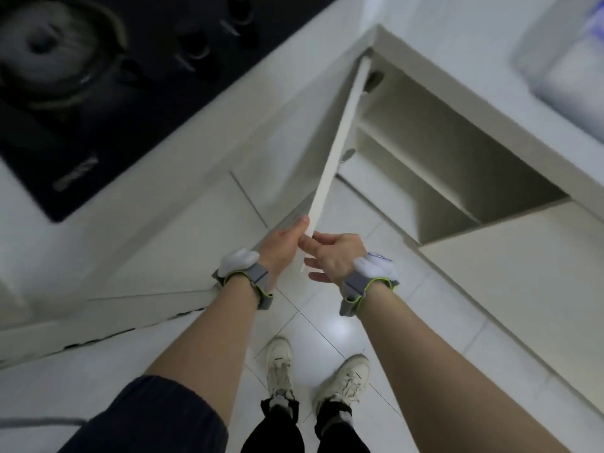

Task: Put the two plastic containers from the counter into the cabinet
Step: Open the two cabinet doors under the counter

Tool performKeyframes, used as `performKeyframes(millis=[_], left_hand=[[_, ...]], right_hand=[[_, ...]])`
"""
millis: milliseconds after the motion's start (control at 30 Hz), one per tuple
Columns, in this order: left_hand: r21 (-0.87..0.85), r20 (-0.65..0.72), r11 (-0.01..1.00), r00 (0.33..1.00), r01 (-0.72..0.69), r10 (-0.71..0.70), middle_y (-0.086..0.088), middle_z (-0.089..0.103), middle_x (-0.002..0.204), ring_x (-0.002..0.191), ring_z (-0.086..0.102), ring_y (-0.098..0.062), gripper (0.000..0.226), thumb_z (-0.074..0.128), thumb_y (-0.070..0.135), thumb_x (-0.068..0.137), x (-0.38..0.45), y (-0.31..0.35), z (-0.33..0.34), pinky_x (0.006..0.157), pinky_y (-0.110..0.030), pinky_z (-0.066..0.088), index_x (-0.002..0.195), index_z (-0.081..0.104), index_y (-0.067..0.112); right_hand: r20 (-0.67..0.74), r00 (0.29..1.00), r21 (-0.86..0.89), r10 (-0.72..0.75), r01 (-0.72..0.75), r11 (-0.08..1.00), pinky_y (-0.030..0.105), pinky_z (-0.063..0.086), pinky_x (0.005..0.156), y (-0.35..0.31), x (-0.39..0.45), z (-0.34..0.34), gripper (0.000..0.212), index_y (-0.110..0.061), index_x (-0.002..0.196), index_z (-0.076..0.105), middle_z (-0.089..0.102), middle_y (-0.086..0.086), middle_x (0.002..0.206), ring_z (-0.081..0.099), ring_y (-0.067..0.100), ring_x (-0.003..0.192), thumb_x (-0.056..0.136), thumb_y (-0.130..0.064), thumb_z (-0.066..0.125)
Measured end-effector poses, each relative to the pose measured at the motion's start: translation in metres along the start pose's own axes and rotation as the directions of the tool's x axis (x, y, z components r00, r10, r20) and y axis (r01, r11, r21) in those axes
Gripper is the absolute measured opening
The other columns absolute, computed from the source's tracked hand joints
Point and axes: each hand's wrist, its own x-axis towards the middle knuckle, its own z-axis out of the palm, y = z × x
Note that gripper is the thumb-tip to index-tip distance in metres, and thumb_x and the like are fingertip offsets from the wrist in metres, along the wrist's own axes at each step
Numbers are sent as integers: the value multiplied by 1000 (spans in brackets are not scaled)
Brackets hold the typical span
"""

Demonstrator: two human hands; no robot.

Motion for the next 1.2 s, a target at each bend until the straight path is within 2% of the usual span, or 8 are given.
performKeyframes(millis=[133, 333, 500, 700, 867, 1033, 1100, 1200], left_hand=[[-67, -80, 997, 996, 29, -35, -11, 72, 115, 107, 66, -28, 93, 50, 85, 56, 2, -13, -60, 102, -46, 49, 113, 72, 15], [-166, -193, 978, 977, -127, 94, -3, 67, 98, 96, 58, -24, 20, 52, 37, 87, 13, -9, -103, 95, -40, 49, 74, 60, 23], [-99, -251, 967, 947, -233, 203, -9, 67, 125, 120, 57, -28, 36, 44, 45, 94, 33, -12, -117, 108, -45, 44, 111, 67, 22], [-229, -242, 967, 969, -115, 58, -3, 61, 135, 125, 56, -24, 79, 54, 75, 68, 27, -15, -106, 109, -44, 44, 126, 64, 22], [-154, -107, 987, 993, 34, -51, 1, 68, 105, 117, 62, -26, 85, 62, 84, 50, 17, -12, -54, 107, -42, 47, 103, 69, 18], [-47, 67, 996, 994, -80, 83, 6, 66, 122, 119, 59, -19, 64, 63, 79, 58, 12, 38, 34, 109, -43, 44, 98, 71, 30], [-45, 134, 989, 981, -138, 143, 4, 59, 138, 128, 54, -17, 77, 66, 74, 60, 10, 64, 84, 113, -42, 40, 119, 68, 24], [36, 232, 977, 952, -211, 198, 6, 65, 117, 116, 57, -17, 68, 65, 69, 62, 3, 93, 160, 114, -44, 40, 112, 69, 22]], right_hand=[[58, 998, 103, 39, -45, 994, 37, 64, 81, -26, 11, 62, 23, -24, 103, 66, 72, -7, 79, 73, 11, 80, 84, -30, 80], [-25, 999, 125, 35, -32, 992, 38, 66, 70, -58, 33, 117, 55, -12, 119, 67, 72, -4, 73, 76, 15, 83, 75, -37, 86], [-32, 999, 128, 20, -16, 992, 36, 62, 80, -66, 43, 139, 59, -15, 125, 62, 76, 3, 96, 76, 20, 92, 76, -39, 83], [-87, 996, 56, 28, -23, 998, 39, 63, 82, -67, 43, 130, 76, -25, 122, 69, 74, -8, 70, 76, 15, 78, 58, -63, 84], [-241, 971, 51, -9, 22, 998, 43, 60, 89, -54, 38, 65, 98, -31, 121, 67, 76, -8, 107, 75, 21, 89, 39, -84, 70], [-412, 911, 194, -3, 91, 977, 42, 62, 86, -46, 27, -57, 86, -28, 119, 70, 75, -15, 64, 77, 14, 70, 46, -73, 72], [-490, 872, 233, 7, 123, 965, 42, 62, 86, -35, 24, -117, 85, -27, 119, 70, 72, -19, 54, 77, 13, 65, 47, -73, 71], [-562, 827, 312, 36, 171, 935, 42, 62, 87, -12, 15, -197, 85, -25, 120, 69, 69, -24, 52, 75, 8, 59, 49, -71, 72]])
